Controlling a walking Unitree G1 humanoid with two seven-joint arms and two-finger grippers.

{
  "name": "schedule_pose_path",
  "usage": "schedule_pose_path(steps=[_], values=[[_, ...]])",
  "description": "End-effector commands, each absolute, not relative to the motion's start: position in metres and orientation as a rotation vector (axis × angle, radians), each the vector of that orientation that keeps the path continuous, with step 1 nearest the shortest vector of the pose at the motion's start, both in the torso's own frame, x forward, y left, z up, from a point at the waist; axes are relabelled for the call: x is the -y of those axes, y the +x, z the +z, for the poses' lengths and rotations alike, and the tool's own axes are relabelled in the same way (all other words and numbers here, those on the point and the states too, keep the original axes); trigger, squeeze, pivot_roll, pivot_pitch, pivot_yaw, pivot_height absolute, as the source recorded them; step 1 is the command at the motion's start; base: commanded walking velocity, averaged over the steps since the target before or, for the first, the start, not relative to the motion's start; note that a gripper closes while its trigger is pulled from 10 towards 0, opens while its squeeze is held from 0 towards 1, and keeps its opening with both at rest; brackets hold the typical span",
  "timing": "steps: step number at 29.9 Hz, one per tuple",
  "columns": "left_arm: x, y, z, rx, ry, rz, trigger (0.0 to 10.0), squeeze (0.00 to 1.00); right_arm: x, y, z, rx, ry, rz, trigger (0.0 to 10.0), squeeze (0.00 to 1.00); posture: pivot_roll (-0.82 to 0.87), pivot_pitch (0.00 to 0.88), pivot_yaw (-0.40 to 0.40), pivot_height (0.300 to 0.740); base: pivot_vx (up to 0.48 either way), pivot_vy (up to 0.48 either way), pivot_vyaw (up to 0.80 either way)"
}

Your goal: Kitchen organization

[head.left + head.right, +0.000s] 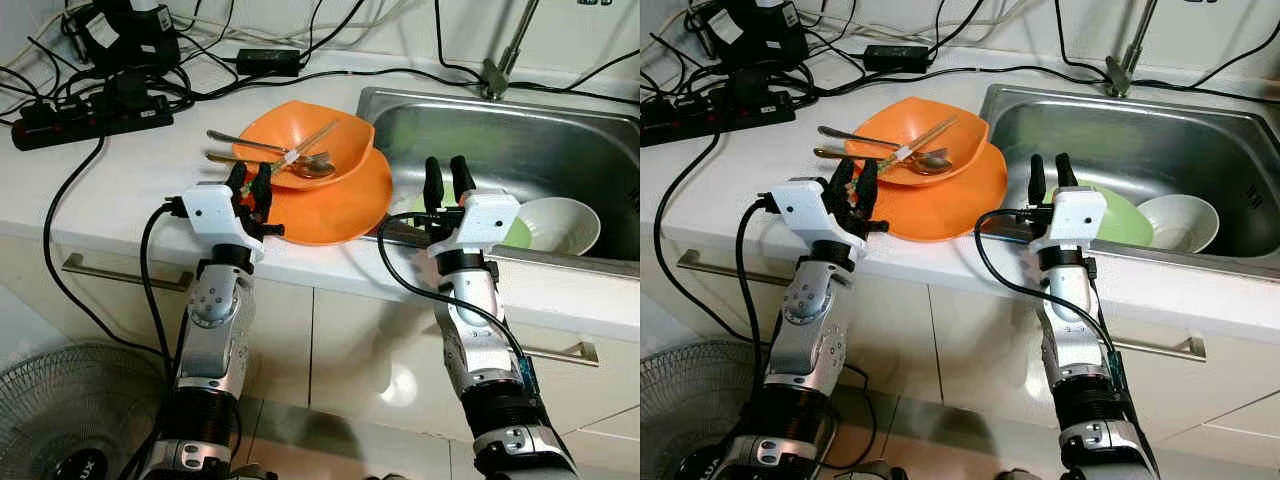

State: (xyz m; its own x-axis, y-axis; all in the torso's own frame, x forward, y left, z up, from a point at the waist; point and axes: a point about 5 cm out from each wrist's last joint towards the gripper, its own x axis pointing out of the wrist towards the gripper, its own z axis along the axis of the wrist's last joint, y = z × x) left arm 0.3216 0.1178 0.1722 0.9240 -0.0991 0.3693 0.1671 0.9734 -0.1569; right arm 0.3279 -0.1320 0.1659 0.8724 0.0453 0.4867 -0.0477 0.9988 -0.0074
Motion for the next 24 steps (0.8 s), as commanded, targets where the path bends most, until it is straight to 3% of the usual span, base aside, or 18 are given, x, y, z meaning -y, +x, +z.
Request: schedule_pose_path(steps=[1, 20, 21, 22, 24], values=[[-0.116, 0.321, 0.174, 0.369, -0.194, -0.154, 0.0, 0.00, 0.131, 0.330, 0.168, 0.512, 0.007, 0.051, 10.0, 0.00, 0.09, 0.037, 0.008, 0.740, 0.000, 0.000, 0.00], [-0.112, 0.322, 0.202, 0.437, -0.229, -0.198, 0.0, 0.00, 0.135, 0.331, 0.171, 0.522, 0.005, 0.034, 10.0, 0.00, 0.09, 0.035, 0.009, 0.740, 0.000, 0.000, 0.00], [-0.111, 0.322, 0.203, 0.437, -0.211, -0.201, 1.9, 0.00, 0.135, 0.331, 0.171, 0.522, 0.005, 0.034, 10.0, 0.00, 0.09, 0.036, 0.008, 0.740, 0.000, 0.000, 0.00], [-0.109, 0.321, 0.204, 0.442, -0.191, -0.209, 10.0, 0.00, 0.135, 0.331, 0.171, 0.522, 0.006, 0.034, 10.0, 0.00, 0.09, 0.036, 0.007, 0.740, 0.000, 0.000, 0.00], [-0.105, 0.319, 0.207, 0.459, -0.119, -0.229, 10.0, 0.00, 0.135, 0.331, 0.171, 0.521, 0.006, 0.035, 10.0, 0.00, 0.10, 0.038, 0.006, 0.740, 0.000, 0.000, 0.00]])
